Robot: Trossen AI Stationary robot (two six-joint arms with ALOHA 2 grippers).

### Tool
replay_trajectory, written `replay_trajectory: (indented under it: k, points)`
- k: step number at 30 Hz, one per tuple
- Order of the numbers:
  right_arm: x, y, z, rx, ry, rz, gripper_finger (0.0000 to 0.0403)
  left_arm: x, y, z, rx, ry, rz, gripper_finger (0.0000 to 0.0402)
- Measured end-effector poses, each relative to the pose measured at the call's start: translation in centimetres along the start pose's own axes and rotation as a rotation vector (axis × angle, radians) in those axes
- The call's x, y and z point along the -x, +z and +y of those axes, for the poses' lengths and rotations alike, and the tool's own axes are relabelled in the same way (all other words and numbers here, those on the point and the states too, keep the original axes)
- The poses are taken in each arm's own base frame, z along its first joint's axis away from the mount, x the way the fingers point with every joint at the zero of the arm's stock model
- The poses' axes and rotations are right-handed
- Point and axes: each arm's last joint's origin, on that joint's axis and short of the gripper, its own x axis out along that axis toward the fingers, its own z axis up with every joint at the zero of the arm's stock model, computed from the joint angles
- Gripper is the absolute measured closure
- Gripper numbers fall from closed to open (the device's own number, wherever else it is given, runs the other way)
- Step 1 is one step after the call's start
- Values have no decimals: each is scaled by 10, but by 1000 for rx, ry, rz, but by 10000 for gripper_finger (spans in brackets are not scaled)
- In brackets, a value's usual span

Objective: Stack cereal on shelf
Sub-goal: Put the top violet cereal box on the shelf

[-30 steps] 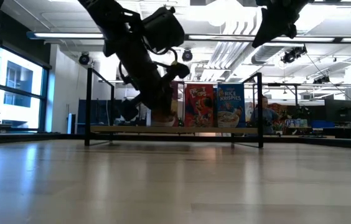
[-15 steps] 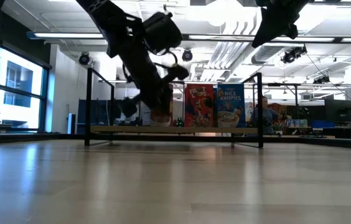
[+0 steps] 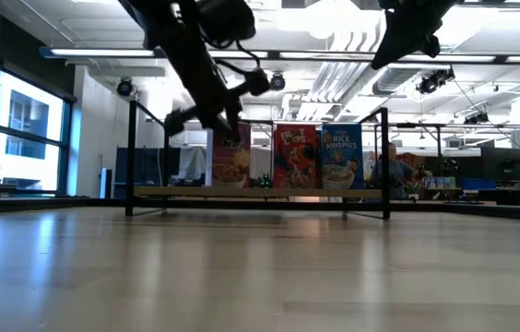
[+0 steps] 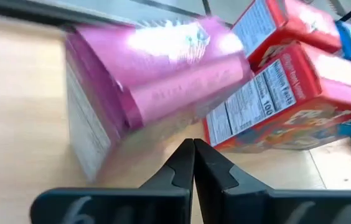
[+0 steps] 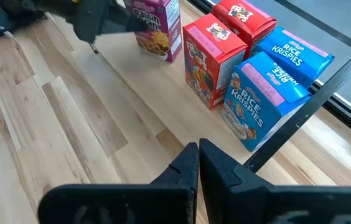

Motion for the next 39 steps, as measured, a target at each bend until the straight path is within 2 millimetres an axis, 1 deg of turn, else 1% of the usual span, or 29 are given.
replay_trajectory:
  k: [3,5,11,17,20,26,32,39]
  points:
    - [0,0,0,0,0,-2,403,10,6,0,-50,-10,-3,401]
    - [0,0,0,0,1,-2,403,15,6,-1,-112,-24,1,401]
    - [0,1,0,-3,2,-8,403,28,-2,2,-303,-35,102,401]
    - [0,1,0,-14,-7,-15,403,35,-12,14,-472,58,163,401]
    - [0,2,0,-25,-22,-28,403,31,-10,17,-532,103,124,401]
    - [0,4,1,-32,-14,-46,403,22,1,20,-621,130,112,401]
    - [0,4,1,-36,-15,-47,403,13,12,24,-618,161,101,401]
    - [0,4,1,-37,-15,-47,403,5,22,22,-604,137,62,401]
